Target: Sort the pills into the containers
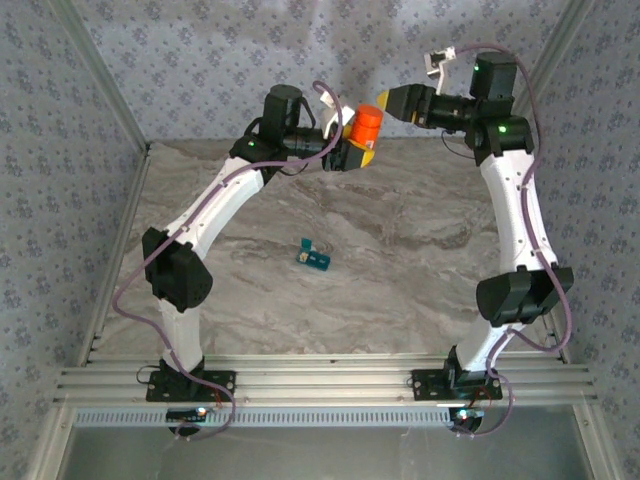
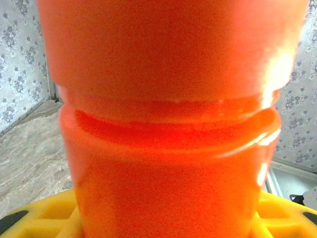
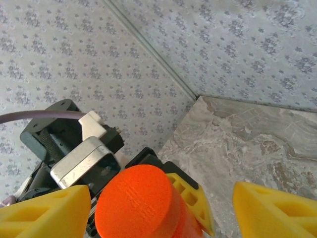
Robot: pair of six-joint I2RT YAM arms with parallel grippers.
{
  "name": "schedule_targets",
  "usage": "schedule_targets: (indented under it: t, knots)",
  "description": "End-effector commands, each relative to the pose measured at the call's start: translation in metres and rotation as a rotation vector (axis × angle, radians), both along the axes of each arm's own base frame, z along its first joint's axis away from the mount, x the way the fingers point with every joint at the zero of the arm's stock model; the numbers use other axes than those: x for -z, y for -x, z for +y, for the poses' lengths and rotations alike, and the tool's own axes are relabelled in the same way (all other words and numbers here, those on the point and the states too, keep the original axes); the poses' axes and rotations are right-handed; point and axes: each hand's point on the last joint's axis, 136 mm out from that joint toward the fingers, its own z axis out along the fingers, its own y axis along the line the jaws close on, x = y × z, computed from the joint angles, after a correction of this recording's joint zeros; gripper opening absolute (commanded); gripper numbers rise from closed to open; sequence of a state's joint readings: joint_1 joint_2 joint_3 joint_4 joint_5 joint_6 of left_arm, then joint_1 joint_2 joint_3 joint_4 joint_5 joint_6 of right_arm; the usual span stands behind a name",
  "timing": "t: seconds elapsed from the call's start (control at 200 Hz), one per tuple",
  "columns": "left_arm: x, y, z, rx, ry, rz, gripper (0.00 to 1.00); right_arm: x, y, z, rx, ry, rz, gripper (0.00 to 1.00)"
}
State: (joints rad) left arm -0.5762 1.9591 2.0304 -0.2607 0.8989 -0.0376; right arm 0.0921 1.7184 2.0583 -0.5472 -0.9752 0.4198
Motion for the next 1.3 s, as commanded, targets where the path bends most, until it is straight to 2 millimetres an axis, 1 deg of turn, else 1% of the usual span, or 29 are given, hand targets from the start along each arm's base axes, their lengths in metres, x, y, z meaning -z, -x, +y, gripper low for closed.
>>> schedule_targets:
  t: [0.0, 0.51, 0.875, 0.994, 1.094, 1.219, 1.294]
  knots:
    - [-0.023, 0.011, 0.001, 0.042, 0.036, -0.04, 0.0, -0.002, 0.013, 0.01, -0.068, 0.022, -0.017, 0.77]
    - [-0.021, 0.008, -0.002, 0.049, 0.035, -0.038, 0.0, 0.013, 0.017, 0.016, -0.074, 0.067, -0.006, 0.76]
    - [-0.021, 0.006, -0.004, 0.051, 0.038, -0.033, 0.0, 0.003, 0.019, 0.025, -0.092, 0.05, -0.028, 0.76]
    - [-0.021, 0.006, -0.004, 0.053, 0.037, -0.032, 0.0, 0.003, 0.018, 0.027, -0.093, 0.048, -0.025, 0.74]
    - [-0.021, 0.005, -0.005, 0.054, 0.039, -0.032, 0.0, 0.003, 0.017, 0.029, -0.1, 0.044, -0.024, 0.68]
    - [-0.021, 0.005, -0.005, 0.055, 0.038, -0.032, 0.0, 0.005, 0.018, 0.031, -0.108, 0.042, -0.014, 0.48]
    - [-0.022, 0.005, -0.005, 0.054, 0.04, -0.034, 0.0, 0.006, 0.019, 0.033, -0.112, 0.042, -0.011, 0.38]
